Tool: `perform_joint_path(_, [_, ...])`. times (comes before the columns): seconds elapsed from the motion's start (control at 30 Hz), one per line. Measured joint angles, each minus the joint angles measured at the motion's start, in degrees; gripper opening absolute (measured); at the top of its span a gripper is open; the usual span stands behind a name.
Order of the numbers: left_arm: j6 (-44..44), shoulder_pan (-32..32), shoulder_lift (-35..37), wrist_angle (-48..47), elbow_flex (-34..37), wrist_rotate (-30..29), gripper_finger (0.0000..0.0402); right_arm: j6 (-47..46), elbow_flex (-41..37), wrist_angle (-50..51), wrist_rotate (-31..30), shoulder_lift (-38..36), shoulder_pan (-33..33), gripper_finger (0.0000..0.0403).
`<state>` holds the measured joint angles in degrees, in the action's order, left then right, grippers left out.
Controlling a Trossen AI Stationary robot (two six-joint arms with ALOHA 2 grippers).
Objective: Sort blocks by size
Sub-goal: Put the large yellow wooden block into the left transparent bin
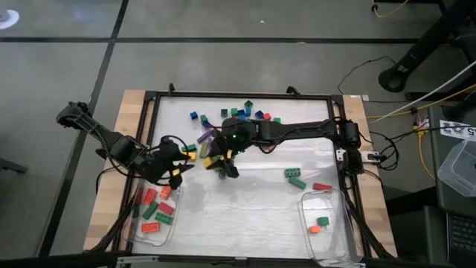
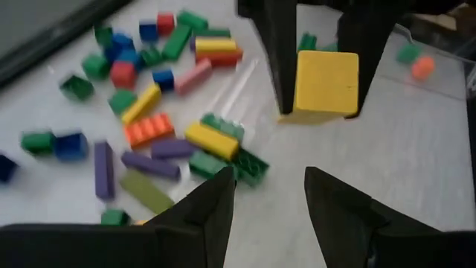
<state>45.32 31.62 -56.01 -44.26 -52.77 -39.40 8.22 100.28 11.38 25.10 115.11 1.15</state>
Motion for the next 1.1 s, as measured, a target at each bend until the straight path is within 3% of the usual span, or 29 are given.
perform_joint_path(0.43, [-13.91,0.00,0.00,4.89,0.00,-2.00,0.0153,4.29,0.03,-14.91,0.00,0.00,0.00,0.0136])
perform_joint_path(0.83, [-14.55,-1.40,0.00,5.95,0.00,-4.76,0.0153,4.30,0.10,-19.23,-0.96,0.17,-0.07,0.0137])
perform_joint_path(1.1, [-20.01,-1.38,0.00,9.77,0.00,-4.85,0.0153,4.31,0.10,-21.71,-2.11,0.19,-0.07,0.0137])
